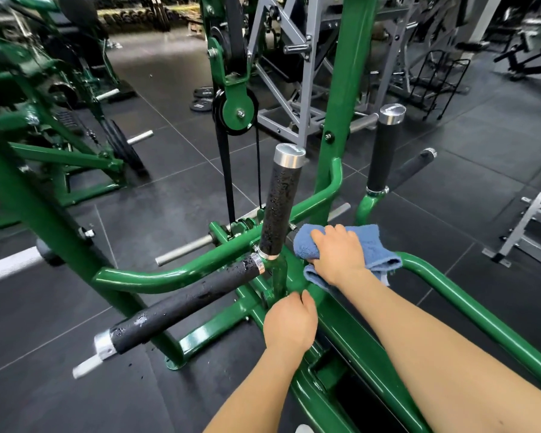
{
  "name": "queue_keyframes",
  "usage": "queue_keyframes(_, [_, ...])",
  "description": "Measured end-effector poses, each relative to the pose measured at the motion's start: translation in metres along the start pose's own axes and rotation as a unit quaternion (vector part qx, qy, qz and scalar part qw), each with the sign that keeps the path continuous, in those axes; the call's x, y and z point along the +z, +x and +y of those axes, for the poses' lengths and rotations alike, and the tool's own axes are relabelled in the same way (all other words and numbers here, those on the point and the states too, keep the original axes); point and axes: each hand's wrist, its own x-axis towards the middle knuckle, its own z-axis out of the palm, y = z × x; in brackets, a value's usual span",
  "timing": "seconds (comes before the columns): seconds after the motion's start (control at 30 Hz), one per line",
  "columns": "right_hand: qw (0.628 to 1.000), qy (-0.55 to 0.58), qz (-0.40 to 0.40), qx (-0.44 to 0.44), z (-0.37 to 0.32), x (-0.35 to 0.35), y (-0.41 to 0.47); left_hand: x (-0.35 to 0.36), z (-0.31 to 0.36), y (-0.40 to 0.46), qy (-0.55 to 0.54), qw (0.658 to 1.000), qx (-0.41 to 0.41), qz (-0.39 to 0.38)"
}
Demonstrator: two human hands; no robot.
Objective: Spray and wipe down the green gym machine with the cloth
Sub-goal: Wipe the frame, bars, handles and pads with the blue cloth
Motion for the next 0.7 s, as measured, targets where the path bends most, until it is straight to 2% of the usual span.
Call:
queue_keyframes(0.2, [0.998, 0.059, -0.020, -0.023, -0.011, -0.003, -0.031, -0.002, -0.003, -0.002, -0.002, 1.000, -0.005, -0.023])
queue_keyframes(0.37, [0.990, 0.093, 0.017, 0.101, -0.019, 0.016, -0.029, -0.002, -0.004, -0.006, -0.005, 1.000, -0.004, -0.011])
queue_keyframes(0.43, [0.989, 0.087, 0.025, 0.117, -0.021, 0.020, -0.017, -0.002, -0.004, -0.004, -0.011, 1.000, -0.004, -0.005])
queue_keyframes(0.6, [0.994, 0.075, 0.011, 0.080, -0.015, 0.018, 0.005, -0.001, -0.004, -0.002, -0.005, 1.000, -0.005, 0.012])
queue_keyframes(0.7, [0.987, 0.135, 0.056, 0.061, -0.006, 0.017, -0.011, -0.001, -0.007, -0.004, -0.009, 1.000, -0.004, 0.013])
